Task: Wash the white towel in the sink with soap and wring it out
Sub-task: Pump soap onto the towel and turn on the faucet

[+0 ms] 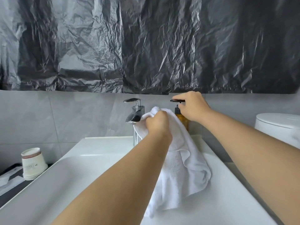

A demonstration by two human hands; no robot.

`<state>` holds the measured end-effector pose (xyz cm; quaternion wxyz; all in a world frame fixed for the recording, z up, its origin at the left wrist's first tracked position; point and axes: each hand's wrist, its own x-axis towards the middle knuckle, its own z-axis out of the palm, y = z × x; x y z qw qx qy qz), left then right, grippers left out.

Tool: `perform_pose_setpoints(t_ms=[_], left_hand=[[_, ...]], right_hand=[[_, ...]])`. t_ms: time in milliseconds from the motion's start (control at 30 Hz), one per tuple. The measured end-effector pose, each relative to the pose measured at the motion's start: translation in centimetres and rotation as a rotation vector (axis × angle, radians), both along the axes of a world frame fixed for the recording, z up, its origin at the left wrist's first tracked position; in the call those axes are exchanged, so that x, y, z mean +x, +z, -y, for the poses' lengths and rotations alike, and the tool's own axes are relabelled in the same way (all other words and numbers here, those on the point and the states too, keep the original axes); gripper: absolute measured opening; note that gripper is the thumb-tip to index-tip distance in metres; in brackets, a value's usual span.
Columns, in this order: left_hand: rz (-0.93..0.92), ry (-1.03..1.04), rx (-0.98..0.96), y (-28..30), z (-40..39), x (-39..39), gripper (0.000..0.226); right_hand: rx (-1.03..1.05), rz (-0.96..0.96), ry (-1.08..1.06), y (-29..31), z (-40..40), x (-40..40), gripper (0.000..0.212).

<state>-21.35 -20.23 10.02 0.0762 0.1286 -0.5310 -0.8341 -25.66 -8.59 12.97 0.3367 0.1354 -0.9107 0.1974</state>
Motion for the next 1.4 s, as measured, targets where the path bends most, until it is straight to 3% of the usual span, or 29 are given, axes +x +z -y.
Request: perform_pose_setpoints(t_ms=[100, 300, 467, 900, 1200, 1333, 1400], left_hand=[[-0.030, -0.027, 0.031, 0.2, 0.1, -0.4, 0.029], [-0.026, -0.069, 0.006, 0.8, 0.1, -0.2, 0.017], [-0.027, -0.099, 0.003, 1.1, 0.2, -0.1, 0.025], [-0.053, -0.128, -0.020, 1.0, 1.1, 1.3, 0.024], [-0.049, -0.311, -0.062, -1.0, 3.2, 3.6, 0.026], [-0.075, -0.505, -0.120, -1.0, 6.0, 6.3, 0.069], [-0.120, -0.602, -0.181, 0.1, 7.6, 7.9, 0.064]], right_hand=[[-0.014, 0.026, 0.046, -0.3, -0.5, -0.4, 0.042], [0.019, 0.058, 0.043, -0.3, -0.5, 0.6, 0.049], [0.031, 0.063, 0.003, -0.7, 0.2, 0.9, 0.064], [-0.085, 0.087, 0.042, -1.1, -0.2, 0.5, 0.073], [-0.281, 0.312, 0.214, 2.1, -1.2, 2.2, 0.078], [-0.603, 0.133, 0.271, 3.6, -0.5, 5.9, 0.056], [-0.639, 0.209, 0.308, 3.5, 0.3, 7.9, 0.037]])
